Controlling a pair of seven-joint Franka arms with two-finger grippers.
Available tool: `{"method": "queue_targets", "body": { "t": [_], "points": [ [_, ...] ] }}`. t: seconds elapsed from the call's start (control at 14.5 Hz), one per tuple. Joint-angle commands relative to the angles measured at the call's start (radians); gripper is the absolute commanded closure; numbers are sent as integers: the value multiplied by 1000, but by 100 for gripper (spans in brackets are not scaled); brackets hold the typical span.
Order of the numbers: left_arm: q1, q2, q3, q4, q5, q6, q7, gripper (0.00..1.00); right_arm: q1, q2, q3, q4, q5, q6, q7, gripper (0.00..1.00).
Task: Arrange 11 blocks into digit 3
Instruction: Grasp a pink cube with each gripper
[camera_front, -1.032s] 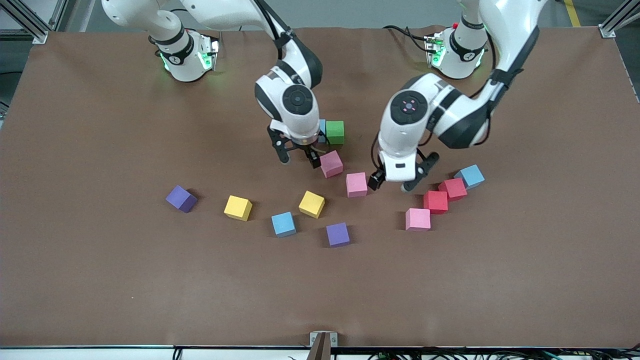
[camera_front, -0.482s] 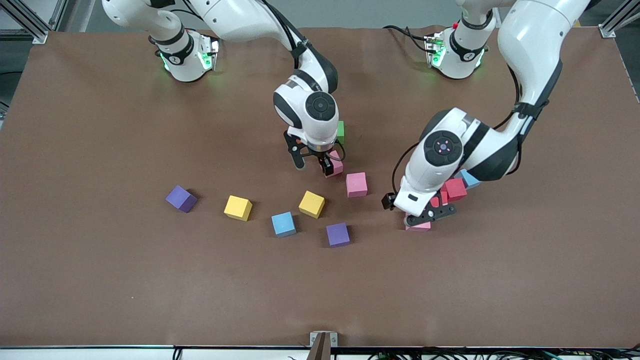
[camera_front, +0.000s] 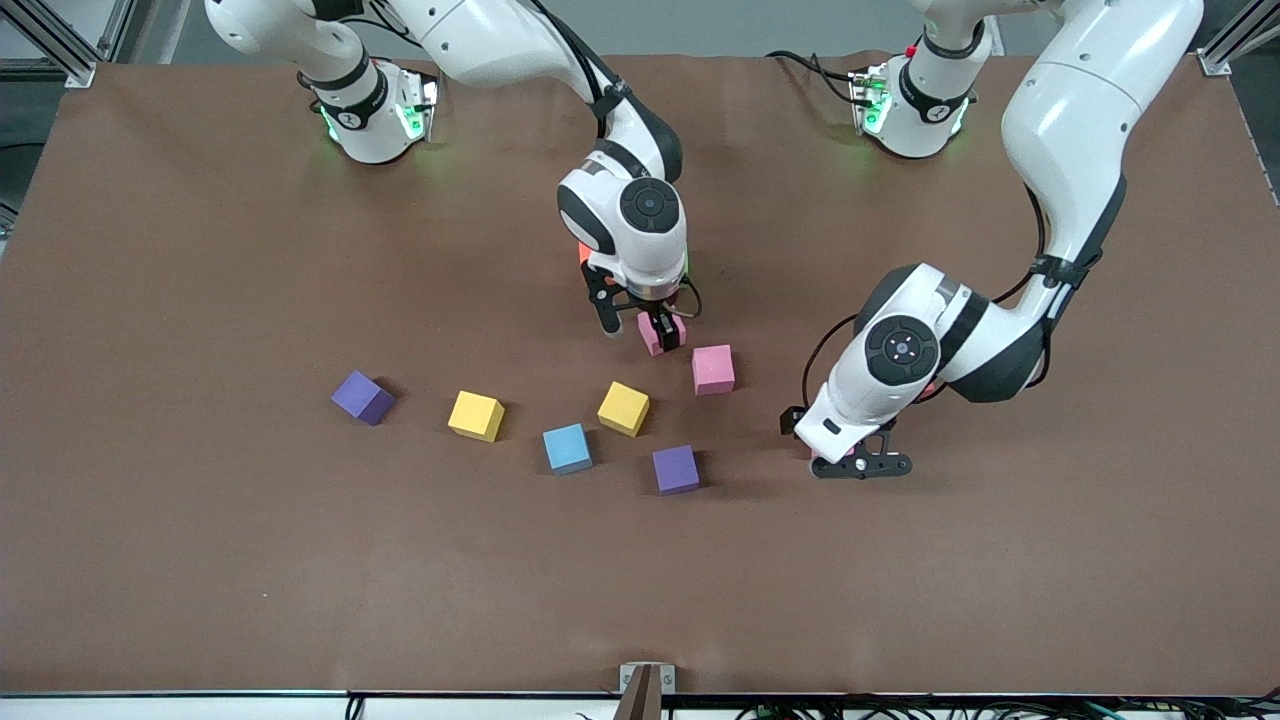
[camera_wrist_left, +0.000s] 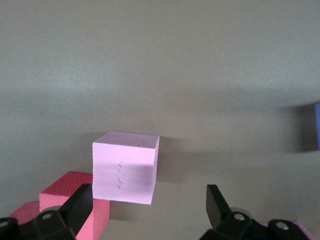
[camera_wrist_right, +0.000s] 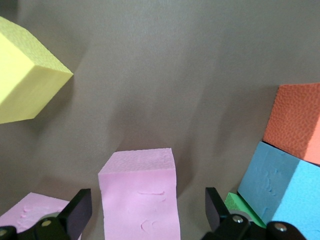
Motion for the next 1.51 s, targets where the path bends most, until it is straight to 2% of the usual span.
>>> {"method": "queue_targets", "body": {
  "t": [0.0,0.21,0.34,0.48,0.55,0.76,0.83,0.89,1.1,1.17,1.31,1.44],
  "points": [
    [-3,25,-2,22,24,-2,25,0,5,24,-1,17,-18,20,31,1],
    [2,26,0,21,27,-4,53,0,3,29,0,16,-12,51,35,11],
    [5,32,1,21,24,-4,138,0,3,33,0,16,-9,75,53,12],
    [2,34,30,21,27,-4,150,0,3,33,0,16,-7,83,53,23],
    [2,34,35,21,27,-4,156,0,3,33,0,16,-7,83,53,33],
    [4,43,46,21,26,-4,212,0,2,32,0,14,-9,79,50,89],
    [4,45,46,21,26,-2,211,0,2,32,0,14,-19,78,35,98],
    [4,52,46,21,26,-2,211,0,2,30,0,12,-24,78,3,99],
    [2,71,52,21,27,47,209,0,-3,6,2,-18,-20,62,-360,100],
    [2,72,53,19,27,50,209,0,-4,-11,0,-33,-24,63,-419,100],
    [2,81,59,16,29,50,211,0,-6,-40,0,-81,-26,63,-691,100],
    [2,89,61,16,30,52,213,2,-10,-77,-1,-133,-30,66,-809,100]
  ]
}}
